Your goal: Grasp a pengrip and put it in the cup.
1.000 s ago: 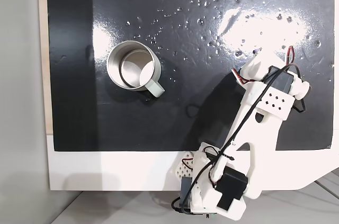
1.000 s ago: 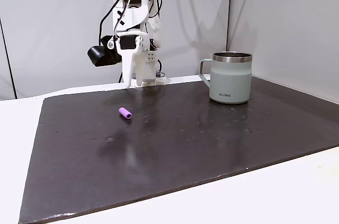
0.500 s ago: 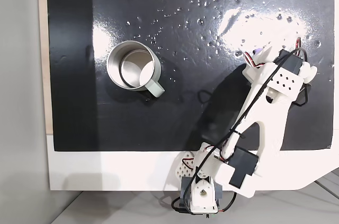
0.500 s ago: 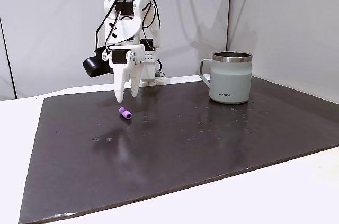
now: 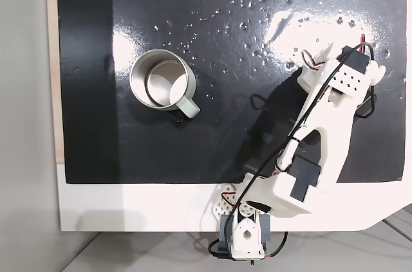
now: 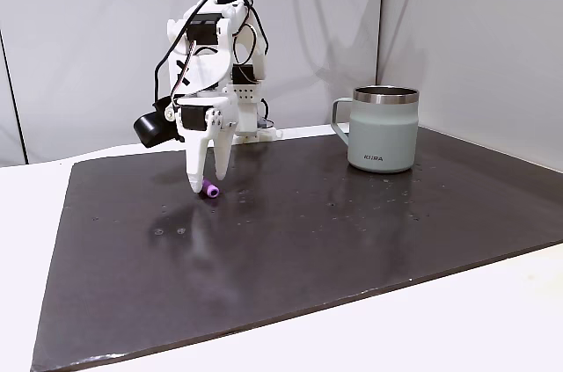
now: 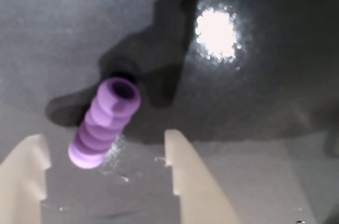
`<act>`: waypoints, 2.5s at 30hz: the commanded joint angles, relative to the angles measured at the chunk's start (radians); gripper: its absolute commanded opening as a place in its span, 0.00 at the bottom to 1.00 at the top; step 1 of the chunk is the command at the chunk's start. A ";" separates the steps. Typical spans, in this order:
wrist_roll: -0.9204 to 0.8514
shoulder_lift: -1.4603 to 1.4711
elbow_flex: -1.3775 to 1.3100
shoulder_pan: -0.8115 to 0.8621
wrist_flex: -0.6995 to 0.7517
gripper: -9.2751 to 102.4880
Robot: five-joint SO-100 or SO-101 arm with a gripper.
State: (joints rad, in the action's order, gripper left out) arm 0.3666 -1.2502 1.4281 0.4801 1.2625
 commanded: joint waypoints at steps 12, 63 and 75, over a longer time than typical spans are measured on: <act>-0.012 0.020 -0.067 0.021 0.002 0.09; -0.014 -0.534 -0.199 -1.088 0.305 0.10; 0.055 -0.549 -0.190 -1.051 0.314 0.27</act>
State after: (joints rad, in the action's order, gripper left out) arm 0.4172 -1.7503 1.2686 -0.5814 1.5815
